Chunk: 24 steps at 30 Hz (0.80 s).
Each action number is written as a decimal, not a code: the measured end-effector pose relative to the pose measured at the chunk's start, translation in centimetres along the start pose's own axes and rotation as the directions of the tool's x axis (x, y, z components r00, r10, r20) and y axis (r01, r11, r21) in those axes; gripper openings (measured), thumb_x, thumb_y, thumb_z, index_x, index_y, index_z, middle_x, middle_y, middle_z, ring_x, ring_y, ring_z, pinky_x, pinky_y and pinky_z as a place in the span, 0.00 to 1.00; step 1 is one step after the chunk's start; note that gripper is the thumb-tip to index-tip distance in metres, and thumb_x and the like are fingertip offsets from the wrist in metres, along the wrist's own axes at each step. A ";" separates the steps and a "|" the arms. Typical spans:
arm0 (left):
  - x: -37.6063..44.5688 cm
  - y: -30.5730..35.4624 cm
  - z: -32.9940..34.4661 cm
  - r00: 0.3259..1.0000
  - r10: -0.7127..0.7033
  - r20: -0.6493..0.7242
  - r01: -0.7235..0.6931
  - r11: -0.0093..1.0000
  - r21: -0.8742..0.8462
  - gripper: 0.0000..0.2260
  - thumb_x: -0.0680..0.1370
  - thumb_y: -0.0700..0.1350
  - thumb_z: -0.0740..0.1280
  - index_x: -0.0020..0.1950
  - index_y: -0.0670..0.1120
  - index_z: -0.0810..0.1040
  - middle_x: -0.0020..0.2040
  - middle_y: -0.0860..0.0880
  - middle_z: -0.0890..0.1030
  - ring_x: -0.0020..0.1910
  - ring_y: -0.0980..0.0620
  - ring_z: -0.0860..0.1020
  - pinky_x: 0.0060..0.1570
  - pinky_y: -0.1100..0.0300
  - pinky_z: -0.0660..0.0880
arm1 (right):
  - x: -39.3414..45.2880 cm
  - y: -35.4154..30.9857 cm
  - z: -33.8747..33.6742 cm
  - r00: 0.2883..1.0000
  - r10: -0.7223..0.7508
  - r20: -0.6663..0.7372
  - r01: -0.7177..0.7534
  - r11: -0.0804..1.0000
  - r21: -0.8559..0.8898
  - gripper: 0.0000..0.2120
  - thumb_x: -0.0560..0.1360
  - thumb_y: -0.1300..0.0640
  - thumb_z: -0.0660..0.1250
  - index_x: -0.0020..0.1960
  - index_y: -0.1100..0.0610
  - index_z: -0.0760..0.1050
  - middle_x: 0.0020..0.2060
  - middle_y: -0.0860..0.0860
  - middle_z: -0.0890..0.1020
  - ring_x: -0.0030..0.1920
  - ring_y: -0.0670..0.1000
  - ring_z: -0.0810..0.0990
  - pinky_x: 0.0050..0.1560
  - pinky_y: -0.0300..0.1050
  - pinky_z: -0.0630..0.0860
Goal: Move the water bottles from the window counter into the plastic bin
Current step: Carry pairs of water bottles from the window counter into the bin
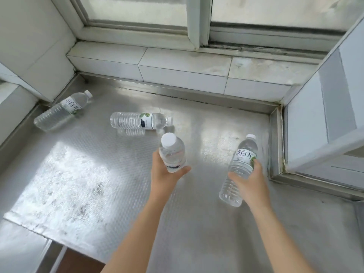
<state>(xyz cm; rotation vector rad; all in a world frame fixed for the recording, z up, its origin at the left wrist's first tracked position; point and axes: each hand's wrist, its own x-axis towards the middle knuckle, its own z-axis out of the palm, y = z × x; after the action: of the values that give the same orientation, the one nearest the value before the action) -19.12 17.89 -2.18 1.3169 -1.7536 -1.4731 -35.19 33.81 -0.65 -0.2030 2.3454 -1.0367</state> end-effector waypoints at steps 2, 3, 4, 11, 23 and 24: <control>0.6 0.0 1.0 0.998 -0.024 -0.057 0.024 1.000 -0.016 0.33 0.62 0.39 0.83 0.62 0.48 0.72 0.57 0.46 0.80 0.55 0.50 0.82 0.53 0.53 0.81 | 2.0 0.5 0.0 0.998 0.058 -0.002 -0.057 0.997 0.044 0.38 0.66 0.49 0.75 0.70 0.48 0.59 0.53 0.49 0.80 0.46 0.53 0.81 0.52 0.57 0.78; 0.2 0.4 0.7 0.997 -0.024 -0.077 0.022 0.999 -0.033 0.33 0.62 0.39 0.83 0.62 0.48 0.72 0.57 0.46 0.80 0.55 0.51 0.82 0.54 0.52 0.80 | 1.9 0.5 0.2 0.998 0.057 -0.019 -0.056 0.997 0.057 0.38 0.65 0.49 0.75 0.69 0.47 0.60 0.51 0.48 0.80 0.44 0.52 0.82 0.50 0.57 0.78; 0.0 0.7 0.5 0.996 -0.023 -0.092 0.019 0.999 -0.041 0.34 0.62 0.39 0.83 0.63 0.49 0.72 0.57 0.48 0.81 0.56 0.52 0.81 0.54 0.55 0.80 | 2.0 0.5 0.3 0.998 0.057 -0.034 -0.055 0.996 0.067 0.38 0.63 0.49 0.76 0.67 0.46 0.60 0.49 0.47 0.81 0.42 0.50 0.82 0.48 0.56 0.79; -1.0 3.0 0.2 0.986 -0.146 -0.077 0.141 0.987 -0.073 0.22 0.63 0.39 0.83 0.53 0.51 0.80 0.46 0.52 0.86 0.45 0.55 0.85 0.43 0.61 0.77 | 3.7 1.4 -0.6 0.992 0.116 0.040 -0.122 0.955 0.272 0.41 0.55 0.56 0.78 0.65 0.47 0.68 0.46 0.49 0.84 0.41 0.51 0.85 0.44 0.54 0.82; -6.6 9.8 -2.4 0.967 -0.180 0.181 0.194 0.979 -0.063 0.34 0.57 0.46 0.82 0.61 0.58 0.75 0.43 0.49 0.88 0.39 0.52 0.86 0.39 0.58 0.77 | -3.5 -2.0 -3.5 0.986 -0.055 0.159 -0.047 0.818 0.574 0.31 0.59 0.65 0.79 0.42 0.30 0.75 0.38 0.45 0.85 0.36 0.44 0.85 0.28 0.33 0.77; -7.1 10.2 -2.9 0.964 -0.178 0.196 0.195 0.978 -0.074 0.34 0.57 0.46 0.82 0.60 0.58 0.75 0.43 0.49 0.88 0.40 0.51 0.87 0.39 0.56 0.77 | -4.3 -2.3 -3.9 0.985 -0.083 0.149 -0.019 0.812 0.583 0.33 0.59 0.65 0.80 0.41 0.27 0.75 0.38 0.43 0.85 0.37 0.44 0.85 0.29 0.34 0.77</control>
<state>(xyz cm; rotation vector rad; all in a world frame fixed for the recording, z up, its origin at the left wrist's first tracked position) -17.43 22.35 9.65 1.3643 -1.6886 -1.8146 -33.99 36.24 4.98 -0.0855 1.7731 -1.6342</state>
